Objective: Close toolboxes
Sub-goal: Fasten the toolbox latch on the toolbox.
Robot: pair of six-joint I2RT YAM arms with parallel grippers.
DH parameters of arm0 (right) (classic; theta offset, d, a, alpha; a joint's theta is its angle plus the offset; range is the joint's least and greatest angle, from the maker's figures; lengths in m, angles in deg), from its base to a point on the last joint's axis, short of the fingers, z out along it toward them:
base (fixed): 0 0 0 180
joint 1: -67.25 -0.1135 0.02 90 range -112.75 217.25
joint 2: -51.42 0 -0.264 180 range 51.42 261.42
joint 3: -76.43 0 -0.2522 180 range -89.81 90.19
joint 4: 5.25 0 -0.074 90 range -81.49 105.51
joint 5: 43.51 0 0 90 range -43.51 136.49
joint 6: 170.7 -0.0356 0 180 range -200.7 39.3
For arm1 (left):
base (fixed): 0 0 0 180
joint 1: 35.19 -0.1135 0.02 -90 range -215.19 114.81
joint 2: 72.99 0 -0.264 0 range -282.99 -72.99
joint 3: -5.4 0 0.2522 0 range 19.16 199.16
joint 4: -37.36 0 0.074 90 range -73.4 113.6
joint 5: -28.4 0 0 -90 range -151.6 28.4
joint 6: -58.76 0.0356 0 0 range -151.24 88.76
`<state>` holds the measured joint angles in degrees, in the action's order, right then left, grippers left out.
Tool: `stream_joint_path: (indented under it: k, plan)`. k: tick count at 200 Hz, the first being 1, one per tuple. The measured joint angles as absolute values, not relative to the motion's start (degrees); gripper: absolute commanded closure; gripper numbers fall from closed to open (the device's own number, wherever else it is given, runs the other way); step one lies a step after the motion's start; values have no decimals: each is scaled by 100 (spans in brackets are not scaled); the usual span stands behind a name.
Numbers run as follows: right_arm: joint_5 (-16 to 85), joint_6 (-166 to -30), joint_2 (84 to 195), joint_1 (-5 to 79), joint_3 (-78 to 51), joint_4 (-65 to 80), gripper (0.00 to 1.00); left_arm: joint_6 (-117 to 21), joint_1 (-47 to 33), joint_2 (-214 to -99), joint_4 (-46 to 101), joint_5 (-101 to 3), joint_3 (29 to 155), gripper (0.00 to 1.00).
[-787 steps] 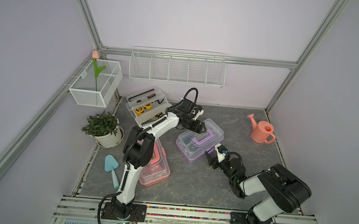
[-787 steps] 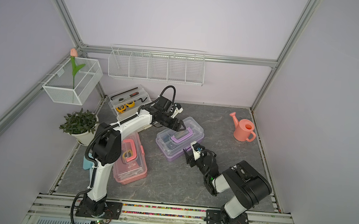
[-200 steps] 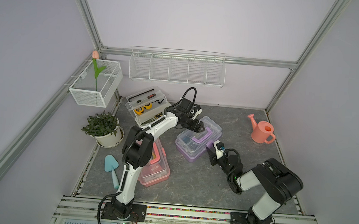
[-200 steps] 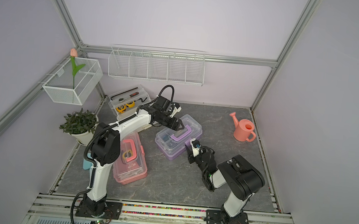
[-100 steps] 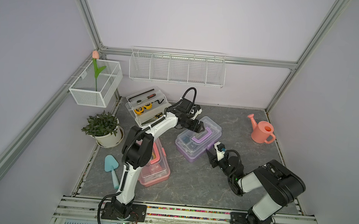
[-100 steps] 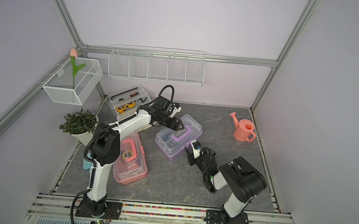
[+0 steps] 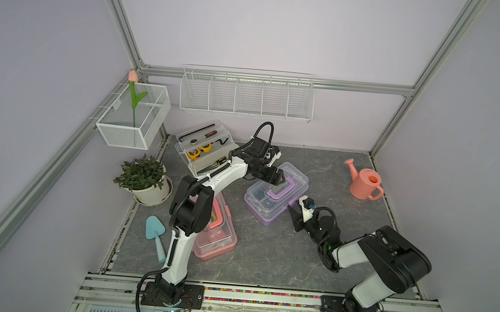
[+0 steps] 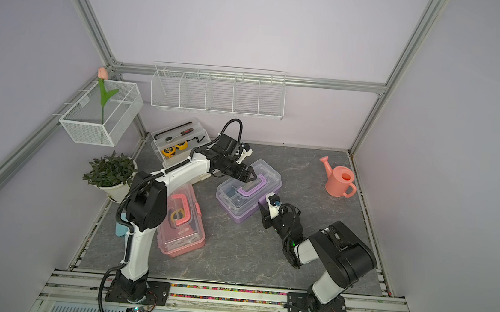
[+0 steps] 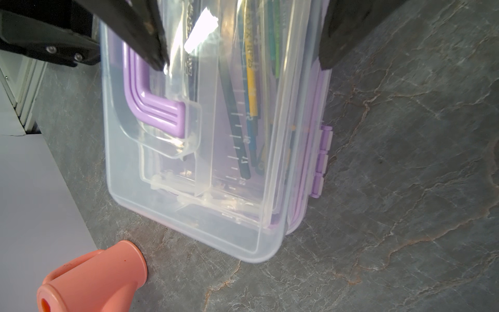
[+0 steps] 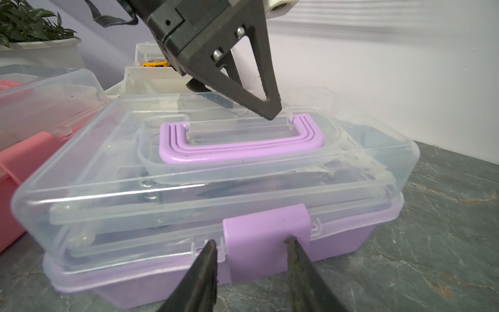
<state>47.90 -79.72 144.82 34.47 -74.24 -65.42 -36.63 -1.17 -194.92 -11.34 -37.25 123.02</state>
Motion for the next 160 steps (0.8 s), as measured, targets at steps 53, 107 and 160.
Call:
stream_joint_path:
  k: [53, 107, 160]
  plan:
    - [4797, -7937, 14592, 3452, -7323, -6470, 62, -3663, -117, -19481, -1114, -3731, 12278, 12]
    - [4819, -7983, 14898, 3454, -7327, -6833, 64, -3676, -119, -19479, -1114, -3788, 12278, 12]
    - [4817, -8031, 14983, 3458, -7332, -6947, 63, -3678, -119, -19475, -1117, -3823, 12278, 12]
